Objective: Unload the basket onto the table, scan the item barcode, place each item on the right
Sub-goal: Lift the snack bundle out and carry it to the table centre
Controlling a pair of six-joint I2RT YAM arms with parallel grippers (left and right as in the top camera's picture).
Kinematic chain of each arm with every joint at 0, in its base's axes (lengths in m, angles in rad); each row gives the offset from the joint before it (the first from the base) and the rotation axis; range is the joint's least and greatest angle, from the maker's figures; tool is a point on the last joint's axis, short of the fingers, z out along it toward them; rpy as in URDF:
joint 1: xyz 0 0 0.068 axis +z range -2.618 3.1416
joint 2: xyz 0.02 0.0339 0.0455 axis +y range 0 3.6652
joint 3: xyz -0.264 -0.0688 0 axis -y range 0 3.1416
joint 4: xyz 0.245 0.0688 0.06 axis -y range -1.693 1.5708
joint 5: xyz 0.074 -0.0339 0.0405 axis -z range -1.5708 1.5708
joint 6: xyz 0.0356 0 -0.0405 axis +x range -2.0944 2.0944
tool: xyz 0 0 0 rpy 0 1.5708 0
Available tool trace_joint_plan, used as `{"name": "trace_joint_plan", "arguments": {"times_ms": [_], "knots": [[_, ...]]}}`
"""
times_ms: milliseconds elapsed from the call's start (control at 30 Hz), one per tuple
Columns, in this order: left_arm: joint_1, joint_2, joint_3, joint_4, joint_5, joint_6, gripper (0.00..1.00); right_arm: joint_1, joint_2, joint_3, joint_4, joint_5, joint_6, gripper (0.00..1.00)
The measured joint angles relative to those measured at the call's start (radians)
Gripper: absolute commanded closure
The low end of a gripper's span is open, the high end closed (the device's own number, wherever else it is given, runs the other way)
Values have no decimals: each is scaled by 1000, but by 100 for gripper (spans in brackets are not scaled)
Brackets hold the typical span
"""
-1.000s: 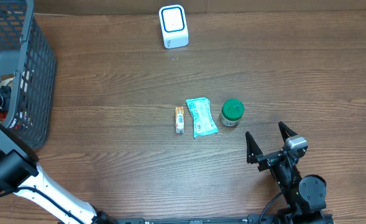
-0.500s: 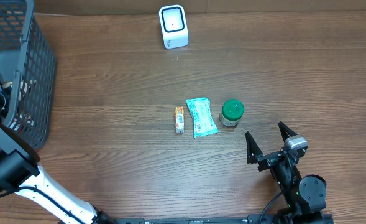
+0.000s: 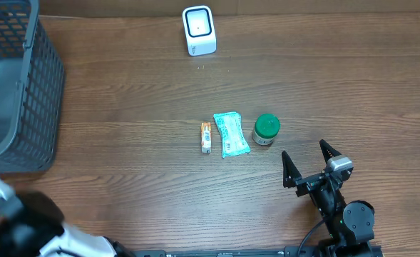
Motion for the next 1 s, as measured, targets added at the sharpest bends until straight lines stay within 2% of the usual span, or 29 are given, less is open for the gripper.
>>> {"name": "trace_joint_plan", "arguments": {"times_ms": [200,433,533,733,1000], "knots": [[-64,-240,18,-94,75,-177,96,0,0,0,1,0,0,0],[-361,-269,10,-357,153,-224,96,0,0,0,0,0,0,0],[-462,-269,-8,-391,152,-223,96,0,0,0,0,0,0,0],[-676,-269,-111,-405,92,-227,96,0,0,0,0,0,0,0],[-816,-264,-428,-283,53,-291,96,0,0,0,0,0,0,0]]}}
